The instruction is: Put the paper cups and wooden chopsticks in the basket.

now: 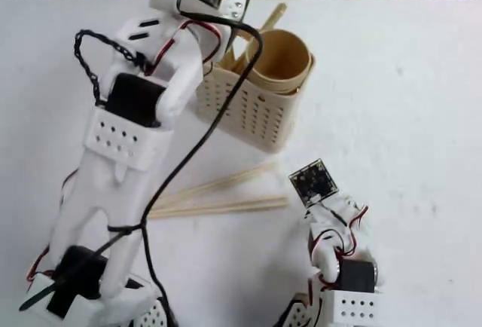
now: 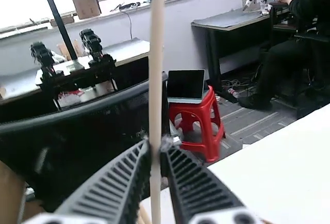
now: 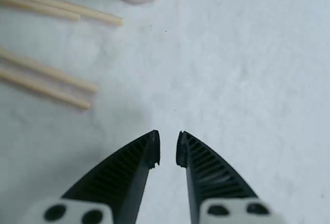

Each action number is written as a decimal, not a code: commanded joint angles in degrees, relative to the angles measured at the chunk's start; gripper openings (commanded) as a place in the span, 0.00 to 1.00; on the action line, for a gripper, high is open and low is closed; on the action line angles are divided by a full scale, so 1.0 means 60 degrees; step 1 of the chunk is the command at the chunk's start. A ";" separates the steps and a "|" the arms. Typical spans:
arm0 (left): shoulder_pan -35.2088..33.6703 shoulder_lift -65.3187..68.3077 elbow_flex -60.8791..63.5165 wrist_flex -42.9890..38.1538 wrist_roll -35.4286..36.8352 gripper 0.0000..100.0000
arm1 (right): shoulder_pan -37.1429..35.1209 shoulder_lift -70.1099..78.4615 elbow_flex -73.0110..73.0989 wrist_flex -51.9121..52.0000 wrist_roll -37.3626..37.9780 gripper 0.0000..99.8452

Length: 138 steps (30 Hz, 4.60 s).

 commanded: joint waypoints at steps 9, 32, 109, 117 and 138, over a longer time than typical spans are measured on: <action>-0.0125 -0.0066 -0.0454 -0.0176 0.0542 0.08 | -0.0051 -0.0051 0.0088 -0.0081 0.0059 0.07; 0.0095 -0.1634 0.0967 0.9568 -0.1187 0.02 | -0.0051 -0.0051 0.0088 -0.0081 0.0059 0.07; -0.1136 -0.7553 0.8938 0.4952 -0.3560 0.02 | -0.0051 -0.0051 0.0088 -0.0081 0.0059 0.07; -0.1194 -0.7890 0.7209 0.6388 -0.3560 0.02 | -0.0051 -0.0051 0.0088 -0.0081 0.0059 0.07; -0.1209 -0.4916 0.2491 0.7473 -0.3194 0.02 | -0.0051 -0.0051 0.0088 -0.0081 0.0059 0.07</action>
